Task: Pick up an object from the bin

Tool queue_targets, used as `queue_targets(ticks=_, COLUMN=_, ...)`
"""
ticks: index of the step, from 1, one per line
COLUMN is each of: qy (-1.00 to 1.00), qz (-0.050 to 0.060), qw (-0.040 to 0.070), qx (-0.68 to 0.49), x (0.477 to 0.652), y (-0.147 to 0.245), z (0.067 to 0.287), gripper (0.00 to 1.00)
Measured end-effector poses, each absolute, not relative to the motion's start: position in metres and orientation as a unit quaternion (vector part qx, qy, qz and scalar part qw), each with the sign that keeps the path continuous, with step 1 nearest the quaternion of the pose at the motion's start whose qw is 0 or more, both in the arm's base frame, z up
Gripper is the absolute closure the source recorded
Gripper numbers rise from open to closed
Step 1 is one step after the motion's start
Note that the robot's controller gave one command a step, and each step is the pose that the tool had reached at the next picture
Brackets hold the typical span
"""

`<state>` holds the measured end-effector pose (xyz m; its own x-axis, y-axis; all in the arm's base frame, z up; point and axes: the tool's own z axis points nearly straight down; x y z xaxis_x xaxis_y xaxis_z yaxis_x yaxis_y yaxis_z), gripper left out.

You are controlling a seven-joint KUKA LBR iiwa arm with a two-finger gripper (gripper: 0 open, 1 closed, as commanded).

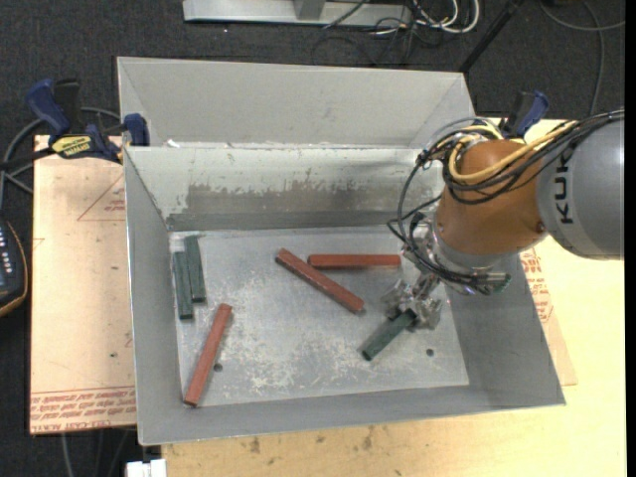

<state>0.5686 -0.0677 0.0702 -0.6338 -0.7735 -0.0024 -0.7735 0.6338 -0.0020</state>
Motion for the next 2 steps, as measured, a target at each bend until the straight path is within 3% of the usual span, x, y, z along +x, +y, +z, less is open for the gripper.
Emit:
queue_targets(ticks=1, qy=0.689, qz=0.0, qw=0.001, qx=-0.725, x=0.5687, y=-0.0882, z=0.0699, gripper=1.0)
queue_targets(ticks=2, qy=0.689, qz=0.001, qw=0.002, qx=-0.725, x=0.5686, y=-0.0873, z=0.0696, gripper=0.0)
